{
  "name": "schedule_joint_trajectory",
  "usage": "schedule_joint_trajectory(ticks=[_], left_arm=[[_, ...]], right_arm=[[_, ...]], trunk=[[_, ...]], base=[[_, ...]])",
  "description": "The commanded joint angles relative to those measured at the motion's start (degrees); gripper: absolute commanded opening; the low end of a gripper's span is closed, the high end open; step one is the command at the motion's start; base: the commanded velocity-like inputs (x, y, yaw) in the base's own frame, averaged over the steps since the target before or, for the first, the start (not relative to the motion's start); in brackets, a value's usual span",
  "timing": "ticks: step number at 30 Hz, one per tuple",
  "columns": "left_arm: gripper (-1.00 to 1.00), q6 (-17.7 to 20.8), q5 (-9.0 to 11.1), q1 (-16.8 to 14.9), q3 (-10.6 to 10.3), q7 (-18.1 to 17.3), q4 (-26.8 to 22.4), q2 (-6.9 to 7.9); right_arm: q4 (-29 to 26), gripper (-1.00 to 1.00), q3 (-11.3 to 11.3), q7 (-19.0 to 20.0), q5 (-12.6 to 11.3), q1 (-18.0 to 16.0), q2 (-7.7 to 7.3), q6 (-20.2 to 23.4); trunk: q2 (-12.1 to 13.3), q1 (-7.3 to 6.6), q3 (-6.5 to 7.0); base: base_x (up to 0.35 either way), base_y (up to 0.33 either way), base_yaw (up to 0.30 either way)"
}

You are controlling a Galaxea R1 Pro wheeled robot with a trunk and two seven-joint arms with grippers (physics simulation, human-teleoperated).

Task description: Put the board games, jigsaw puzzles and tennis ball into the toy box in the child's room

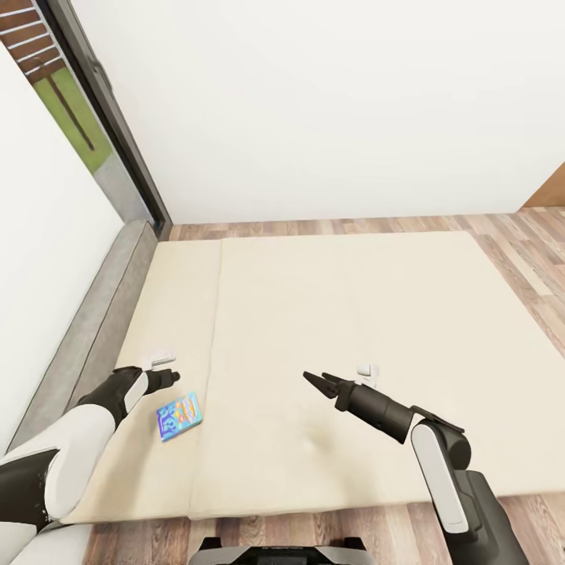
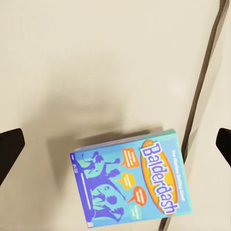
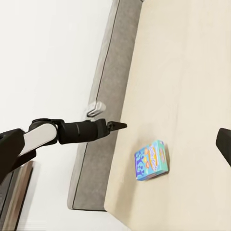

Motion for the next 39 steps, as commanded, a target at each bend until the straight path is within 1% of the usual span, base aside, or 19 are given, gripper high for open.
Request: schedule_joint_trajectory(ticks=[1,6,9,11,13,20,28,39], left_arm=[[1.00,0.29,-0.11,-0.02,0.30,-0.06,-0.08,-0.03],[1.00,0.10,-0.13,0.00,0.23,-0.13,-0.06,0.02],[1.00,-0.24,-0.14,0.00,0.20,-0.20,-0.04,0.04],[1.00,-0.73,-0.14,0.00,0.19,-0.24,-0.01,0.02],[1.00,-1.61,-0.14,0.00,0.15,-0.29,0.09,-0.03],[1.00,-3.72,-0.14,0.00,-0.72,-0.32,1.45,-0.08],[1.00,-4.79,-0.14,0.07,-1.58,-0.53,1.97,-0.01],[1.00,-4.95,-0.14,0.09,-1.75,-0.64,2.05,0.04]], right_arm=[[-0.11,1.00,-0.16,0.26,-0.18,-0.04,0.01,0.51],[-0.40,1.00,0.02,0.97,-0.73,-0.05,-0.13,1.61],[-0.46,1.00,-0.11,2.25,-0.93,-0.05,-0.15,2.89],[-0.49,1.00,-0.27,3.62,-1.01,-0.05,-0.16,3.96],[-0.51,1.00,-0.54,6.07,-1.08,-0.05,-0.17,5.30],[-0.52,1.00,-0.88,11.76,-1.09,-0.05,-0.21,6.69],[-0.53,1.00,-0.94,13.24,-1.06,-0.05,-0.18,6.94],[-0.53,1.00,-0.95,13.36,-0.98,-0.05,-0.18,6.88]], trunk=[[-0.09,0.03,-0.17],[-0.09,0.03,-0.63],[-0.09,0.03,-0.91],[-0.09,0.03,-1.09],[-0.09,0.03,-1.28],[-0.09,0.03,-1.93],[-0.09,0.03,-2.67],[-0.09,0.03,-3.70]], base=[[0.000,0.000,0.000],[0.000,0.000,0.000],[0.000,0.000,0.005],[0.000,0.000,0.027],[0.000,0.000,0.048],[0.000,0.000,0.063],[0.000,0.000,0.077],[0.000,0.000,0.080]])
